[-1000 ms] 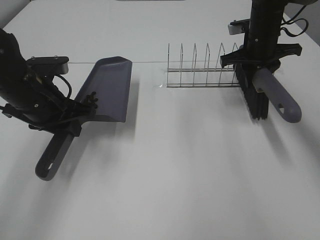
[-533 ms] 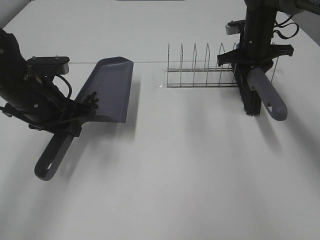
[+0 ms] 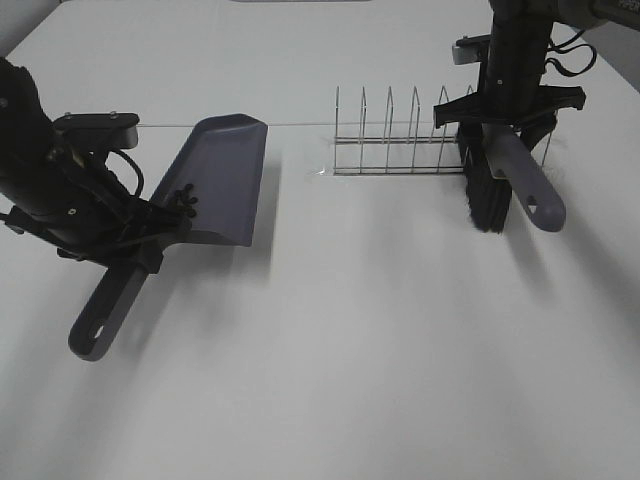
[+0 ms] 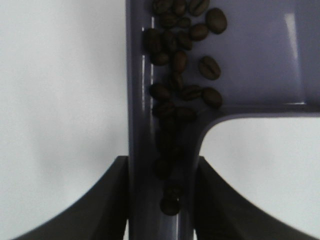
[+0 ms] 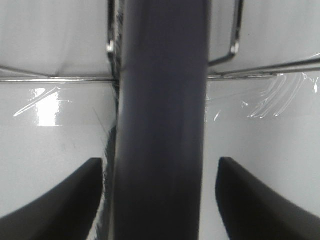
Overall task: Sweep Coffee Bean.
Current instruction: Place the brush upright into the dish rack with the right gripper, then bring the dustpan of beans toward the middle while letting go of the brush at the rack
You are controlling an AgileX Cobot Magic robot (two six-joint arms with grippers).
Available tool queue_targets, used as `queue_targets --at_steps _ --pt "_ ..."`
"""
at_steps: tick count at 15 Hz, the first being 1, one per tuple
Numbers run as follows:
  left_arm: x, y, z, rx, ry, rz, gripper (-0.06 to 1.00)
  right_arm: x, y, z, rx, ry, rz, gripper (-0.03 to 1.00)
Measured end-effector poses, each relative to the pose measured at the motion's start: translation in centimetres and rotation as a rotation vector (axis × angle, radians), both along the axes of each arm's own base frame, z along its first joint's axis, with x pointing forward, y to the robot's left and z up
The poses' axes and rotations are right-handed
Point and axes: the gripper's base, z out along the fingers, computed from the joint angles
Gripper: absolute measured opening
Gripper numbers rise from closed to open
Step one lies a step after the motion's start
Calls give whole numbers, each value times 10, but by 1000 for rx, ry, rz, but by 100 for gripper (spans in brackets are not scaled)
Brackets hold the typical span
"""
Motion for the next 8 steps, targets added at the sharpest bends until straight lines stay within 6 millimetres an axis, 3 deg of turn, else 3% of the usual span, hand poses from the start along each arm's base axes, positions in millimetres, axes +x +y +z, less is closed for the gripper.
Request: queue_targets --at_steps 2,4,8 --pt "0 0 0 0 0 0 36 1 0 2 3 -21 7 71" --pt "0 0 0 0 0 0 36 1 0 16 10 -51 8 72" --pt "0 -1 0 -10 3 9 36 -13 -3 78 26 -134 5 72"
